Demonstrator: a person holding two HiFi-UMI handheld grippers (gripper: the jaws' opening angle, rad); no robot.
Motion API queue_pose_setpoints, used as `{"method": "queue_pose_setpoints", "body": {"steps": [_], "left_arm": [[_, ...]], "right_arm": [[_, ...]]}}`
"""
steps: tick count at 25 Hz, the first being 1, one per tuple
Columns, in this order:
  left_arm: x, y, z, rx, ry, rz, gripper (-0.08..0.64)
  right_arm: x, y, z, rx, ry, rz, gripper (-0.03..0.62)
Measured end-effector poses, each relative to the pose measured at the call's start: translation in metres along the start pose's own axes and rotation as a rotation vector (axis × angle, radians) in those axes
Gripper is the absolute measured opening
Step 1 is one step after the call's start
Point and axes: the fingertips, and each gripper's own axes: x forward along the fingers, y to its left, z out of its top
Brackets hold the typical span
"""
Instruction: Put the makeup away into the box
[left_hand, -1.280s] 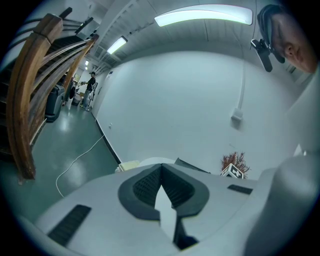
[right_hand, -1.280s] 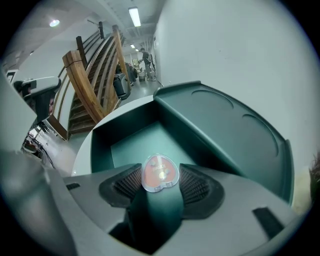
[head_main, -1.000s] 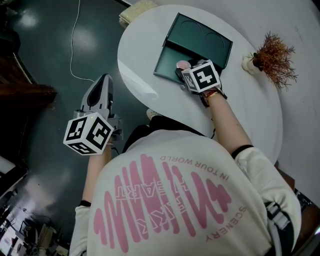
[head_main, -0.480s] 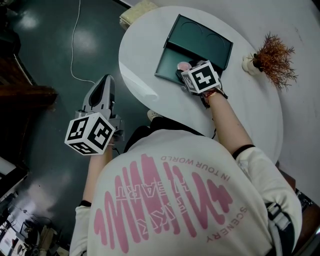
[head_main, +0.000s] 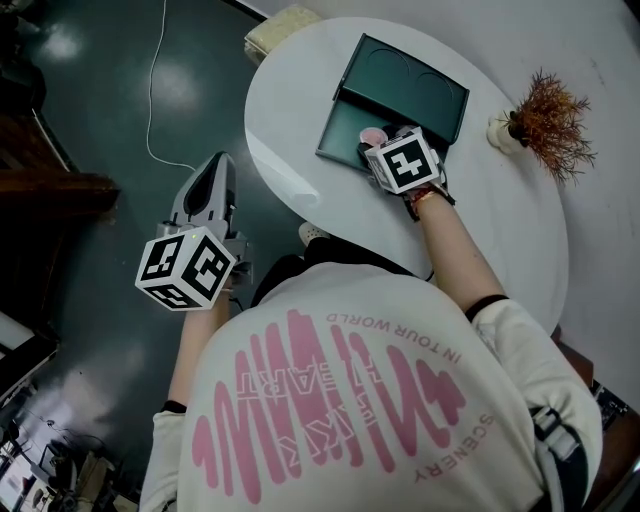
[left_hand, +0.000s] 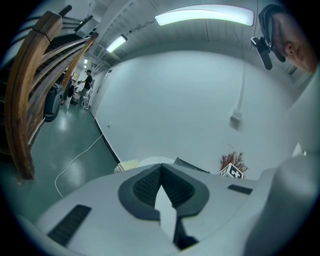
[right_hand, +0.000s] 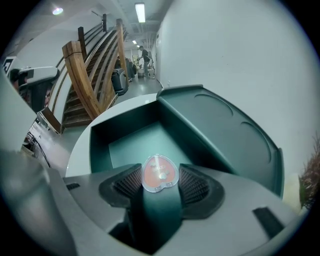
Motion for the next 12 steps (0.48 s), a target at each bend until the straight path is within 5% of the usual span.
{"method": "queue_pose_setpoints", "body": {"steps": [12], "left_arm": [[-0.01, -0.004, 0.0, 0.006, -0.007, -0.017, 0.003]], "right_arm": [[-0.016, 0.002, 0.005, 0.037, -0.057, -0.055, 0.256]]}}
